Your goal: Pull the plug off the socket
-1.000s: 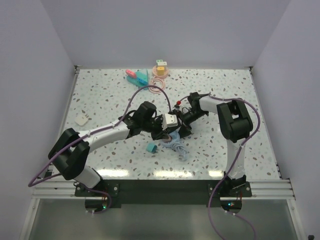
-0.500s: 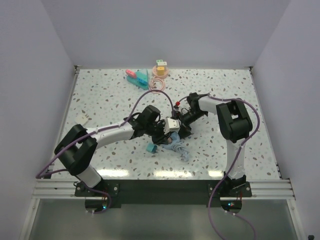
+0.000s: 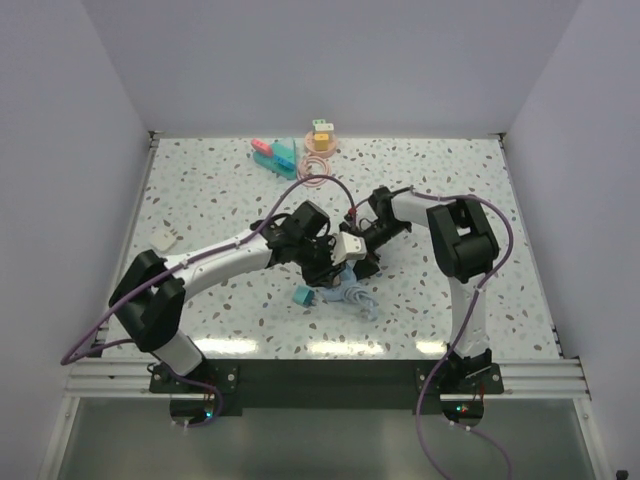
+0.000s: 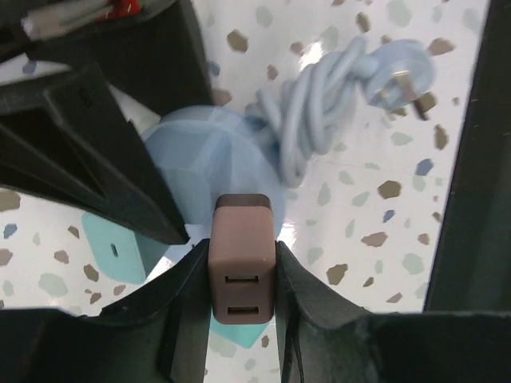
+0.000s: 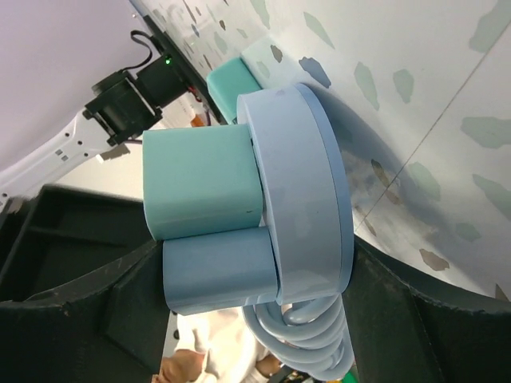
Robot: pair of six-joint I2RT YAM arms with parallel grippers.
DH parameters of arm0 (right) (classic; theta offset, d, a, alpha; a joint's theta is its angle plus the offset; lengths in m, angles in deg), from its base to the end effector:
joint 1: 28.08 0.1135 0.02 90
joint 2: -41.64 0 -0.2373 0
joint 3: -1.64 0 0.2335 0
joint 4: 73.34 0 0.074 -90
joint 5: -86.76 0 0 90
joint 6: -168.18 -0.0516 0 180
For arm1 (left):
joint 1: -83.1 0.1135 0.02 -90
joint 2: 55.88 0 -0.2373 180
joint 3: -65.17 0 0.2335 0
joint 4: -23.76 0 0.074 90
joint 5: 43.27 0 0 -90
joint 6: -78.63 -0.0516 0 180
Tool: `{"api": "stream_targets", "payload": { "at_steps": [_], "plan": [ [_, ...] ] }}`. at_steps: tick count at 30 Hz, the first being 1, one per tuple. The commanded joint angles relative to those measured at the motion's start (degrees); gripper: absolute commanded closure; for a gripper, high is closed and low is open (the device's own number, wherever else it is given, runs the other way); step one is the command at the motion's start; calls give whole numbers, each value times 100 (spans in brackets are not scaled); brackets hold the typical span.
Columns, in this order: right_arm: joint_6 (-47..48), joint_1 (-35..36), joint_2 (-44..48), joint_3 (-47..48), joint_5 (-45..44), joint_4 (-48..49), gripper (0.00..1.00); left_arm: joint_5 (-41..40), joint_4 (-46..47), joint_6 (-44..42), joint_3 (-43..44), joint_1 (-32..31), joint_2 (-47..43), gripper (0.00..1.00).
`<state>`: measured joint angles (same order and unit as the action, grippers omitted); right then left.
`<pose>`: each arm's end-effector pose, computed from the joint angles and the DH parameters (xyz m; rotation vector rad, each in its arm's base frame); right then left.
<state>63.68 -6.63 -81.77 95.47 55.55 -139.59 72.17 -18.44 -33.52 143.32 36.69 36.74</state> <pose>0.3036 0.1667 0.0961 0.0781 -2.4407 -1.2696 0.2068 -0.2494 0.1914 1.5923 2.0274 -0.7294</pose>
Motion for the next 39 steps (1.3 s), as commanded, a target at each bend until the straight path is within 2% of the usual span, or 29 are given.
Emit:
{"api": "stream_targets", "payload": {
  "at_steps": [1,5,9,12,19,23,28,29,30,31,32,34,35,39],
  "plan": [
    [-159,52,-324,78,-2220,196,100,340,-485,-166,704,-193,-455,100],
    [-26,78,-218,-1,-2924,143,100,41,-460,-254,740,-149,-429,100],
    [-105,70,-157,-19,-3038,213,100,-3,-609,-237,942,-61,-280,100],
    [-281,52,-51,-80,-3285,362,100,-266,-565,-53,732,114,-350,100],
    [-510,-185,318,-230,-3189,688,100,-653,708,1439,-1164,677,-990,100],
    [-493,-194,327,-256,-2927,714,100,-636,1489,1767,-1755,818,-1132,100],
    [-396,-185,292,-300,-2671,671,100,-293,1870,1899,-1950,827,-974,100],
    [-352,-185,300,-300,-2618,662,100,-250,1878,1907,-1941,836,-939,95],
    [-317,-185,309,-309,-2565,618,100,-258,1878,1925,-1932,827,-921,83],
    [-308,-185,309,-300,-2548,600,100,-258,1870,1934,-1906,827,-904,63],
    [-273,-185,327,-309,-2547,583,100,-319,1870,1934,-1897,827,-930,52],
    [-246,-185,362,-291,-2547,548,100,-398,1852,1908,-1862,827,-1061,20],
    [-220,-185,362,-274,-2547,521,100,-477,1843,1873,-1836,836,-1123,0],
    [-97,-185,336,-238,-2477,425,100,-644,1694,1601,-1599,827,-1342,0]
  ]
}}
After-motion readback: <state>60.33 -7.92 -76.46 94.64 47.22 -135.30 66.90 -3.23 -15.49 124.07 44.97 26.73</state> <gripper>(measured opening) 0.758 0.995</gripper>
